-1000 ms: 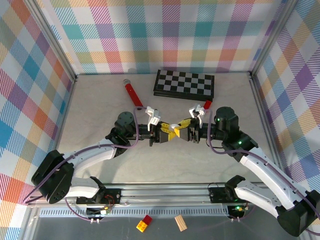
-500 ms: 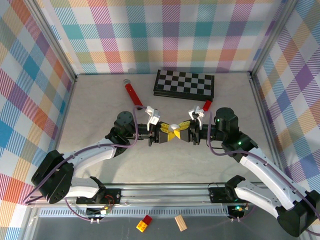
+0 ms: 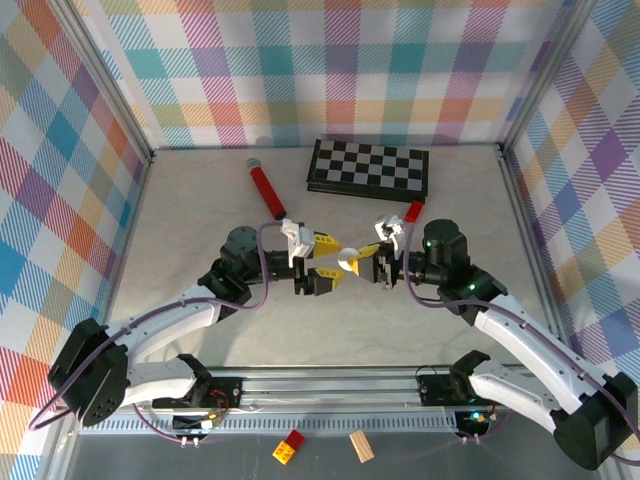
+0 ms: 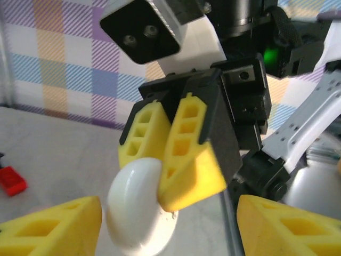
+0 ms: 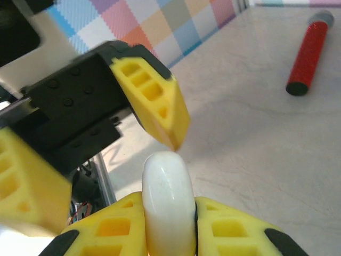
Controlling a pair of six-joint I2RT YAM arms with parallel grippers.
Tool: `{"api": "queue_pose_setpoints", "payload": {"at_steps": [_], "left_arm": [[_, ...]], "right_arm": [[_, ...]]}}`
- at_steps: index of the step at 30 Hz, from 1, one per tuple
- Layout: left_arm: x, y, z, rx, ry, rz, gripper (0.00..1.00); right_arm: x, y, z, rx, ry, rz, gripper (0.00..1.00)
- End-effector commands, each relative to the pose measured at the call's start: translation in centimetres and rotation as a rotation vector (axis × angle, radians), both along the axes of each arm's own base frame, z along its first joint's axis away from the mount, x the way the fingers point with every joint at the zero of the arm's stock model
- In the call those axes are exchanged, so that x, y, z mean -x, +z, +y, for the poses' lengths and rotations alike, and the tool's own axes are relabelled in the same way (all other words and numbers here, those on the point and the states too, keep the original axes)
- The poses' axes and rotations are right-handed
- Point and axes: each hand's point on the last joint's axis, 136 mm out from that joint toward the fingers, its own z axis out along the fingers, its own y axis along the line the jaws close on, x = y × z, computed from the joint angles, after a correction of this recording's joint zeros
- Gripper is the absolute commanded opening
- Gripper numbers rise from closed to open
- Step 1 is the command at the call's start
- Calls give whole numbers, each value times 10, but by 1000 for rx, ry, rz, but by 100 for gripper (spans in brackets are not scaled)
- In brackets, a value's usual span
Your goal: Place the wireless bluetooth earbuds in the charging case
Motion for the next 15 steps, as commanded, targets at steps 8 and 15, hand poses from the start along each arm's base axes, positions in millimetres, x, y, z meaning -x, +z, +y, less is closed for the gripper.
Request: {"api": "queue_pose_setpoints", "payload": {"at_steps": [8,15], "left_arm": [[-20,-66,38,-270,259,-107,93],[-26,-110,54,-403,332,-55,98]], "right_arm": [[-46,-74,-8,58,-234,223,15],[-72,-133,-14,154,-375,357,16]]}}
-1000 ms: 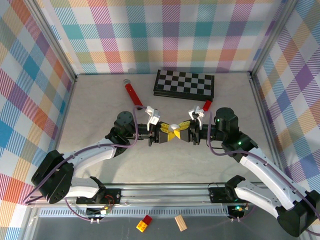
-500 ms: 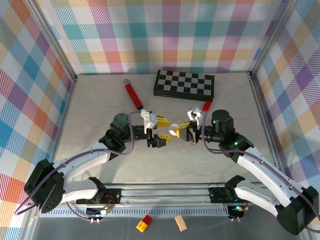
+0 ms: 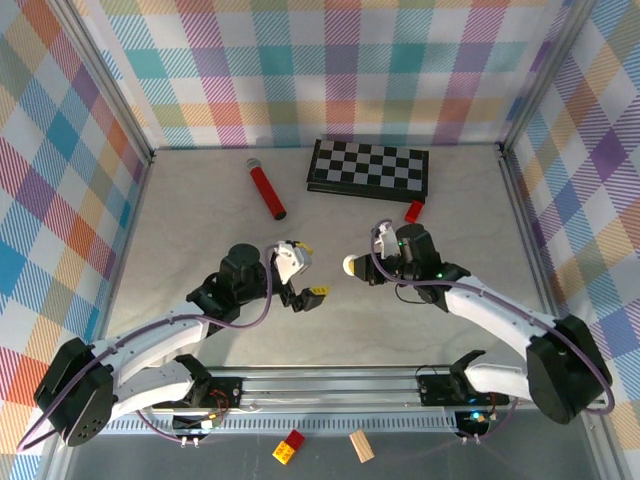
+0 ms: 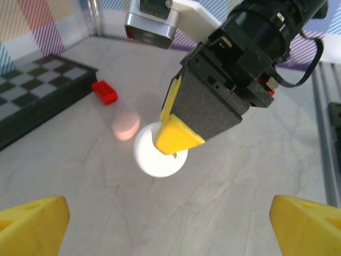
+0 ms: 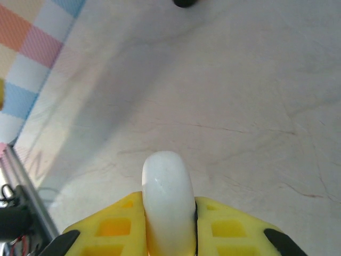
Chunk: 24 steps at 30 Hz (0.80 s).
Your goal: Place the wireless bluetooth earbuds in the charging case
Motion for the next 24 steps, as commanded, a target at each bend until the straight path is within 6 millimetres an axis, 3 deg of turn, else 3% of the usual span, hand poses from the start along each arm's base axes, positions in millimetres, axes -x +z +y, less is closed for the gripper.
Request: {"api": "queue_pose_setpoints", "payload": {"at_steps": [1,7,16,21,24], "left_arm": [[-3,-27,11,-95,49,16,100],[-5,-37,8,-86,49,37,100],[-4,-38,7,-75,47,48,100],[-8,-38,9,-70,76,74,100],[-14,-35,13,-53,119,84,100]], "right_arm": [[-19,-17,-3,11,-89,27,16],[-28,-58,2,42,-104,107,16],[-33,-98,-6,42,-135,196,18],[-34,-101,-10,35,-148,203,29],[-36,-95,-15,43,-170,184,40]]}}
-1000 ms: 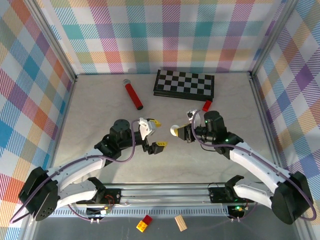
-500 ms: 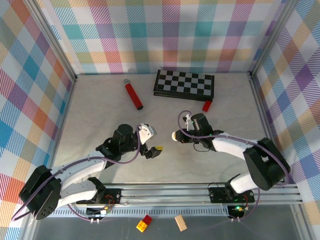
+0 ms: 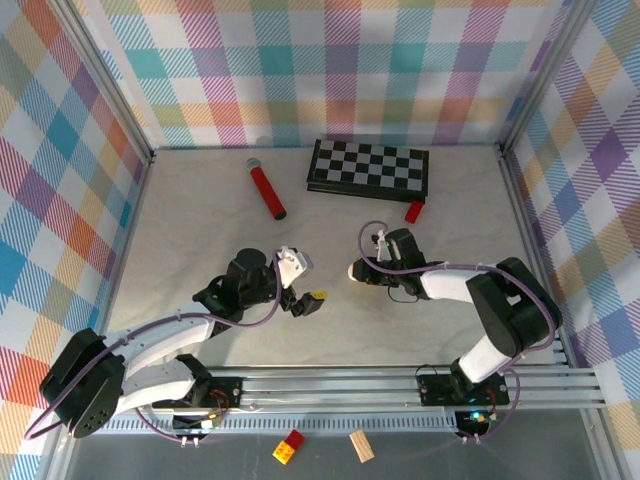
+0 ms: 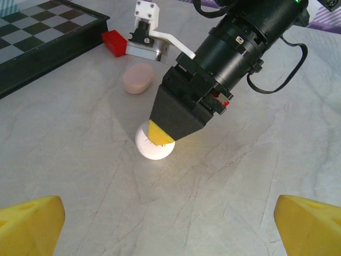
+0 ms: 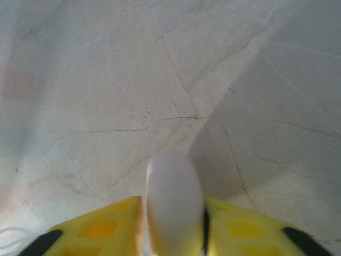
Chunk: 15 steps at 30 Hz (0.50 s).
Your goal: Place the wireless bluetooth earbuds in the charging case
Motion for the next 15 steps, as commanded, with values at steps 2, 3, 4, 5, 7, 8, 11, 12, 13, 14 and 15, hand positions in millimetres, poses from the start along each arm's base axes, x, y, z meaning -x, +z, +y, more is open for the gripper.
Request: {"api": "queue_pose_setpoints", "payload": {"at_steps": [2,3,4,5,7,8,11,12,13,14,15], "left_arm": [[-13,7,11,42,93,3,100],[-18,10,17,57,130,0,100],[-24,13,24,70,169,-3,100],[-30,16,31,83,211,-7,100],[-40,22,46,92,297,-27,100],[-44,25,55,93,341,-42,100],[-56,29,82,83,476,-79,100],[-60,28,95,77,534,-91,100],[-64,28,106,75,584,-103,100],[-67,28,118,73,634,-118,100],[-69,28,131,75,681,-134,100]], "right_arm": [[-5,13,-9,-2,-35,-43,51],[-6,17,-12,5,-41,-56,55],[-7,21,-15,16,-45,-70,58],[-9,27,-18,33,-49,-94,62],[-9,37,-25,69,-54,-132,70],[-9,45,-30,86,-58,-159,74],[-10,72,-43,140,-66,-264,85],[-11,83,-50,168,-76,-309,87],[-12,93,-56,199,-85,-353,90],[-13,102,-66,242,-105,-405,92],[-16,112,-77,296,-132,-457,94]]}}
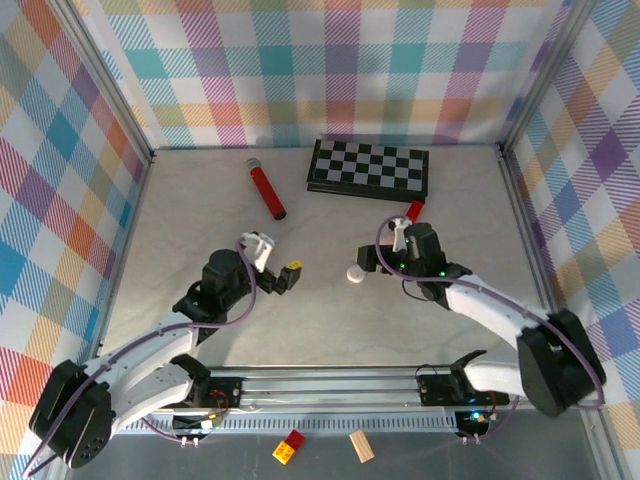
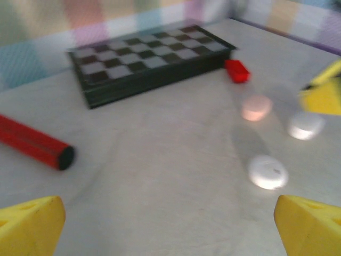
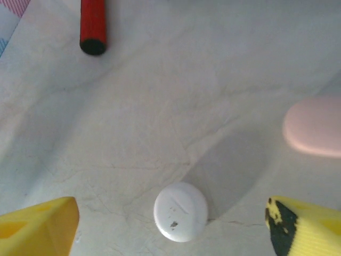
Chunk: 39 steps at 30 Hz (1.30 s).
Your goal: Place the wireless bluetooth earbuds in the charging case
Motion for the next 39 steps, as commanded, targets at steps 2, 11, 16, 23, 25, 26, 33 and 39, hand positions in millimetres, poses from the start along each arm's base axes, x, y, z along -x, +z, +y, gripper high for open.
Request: {"api": "queue_pose_setpoints", "payload": {"at_steps": [2,11,16,23,25,26,33,39], "left_arm": [[-15,-1,58,-4,256,-59,100],[-39,-41,116,-51,422,-70,100],[-62,-61,130,12,463,-32,100],[-95,-83,143,27,504,39,100],[-98,-91,148,54,513,50,100],[-100,-95,150,58,518,54,100],[-114,-103,165,59,595,144,100],[-114,-103,165,56,597,137,100]], "right_arm": [[-11,28,-51,274,-117,-209,96],[-42,7,-124,493,-307,-374,99],[-56,-11,-158,406,-398,-344,99],[-80,-16,-181,273,-429,-374,99],[-86,-28,-182,247,-408,-331,99],[-89,-33,-181,242,-403,-329,99],[-92,-40,-175,242,-358,-319,99],[-92,-41,-175,242,-358,-319,99]]}}
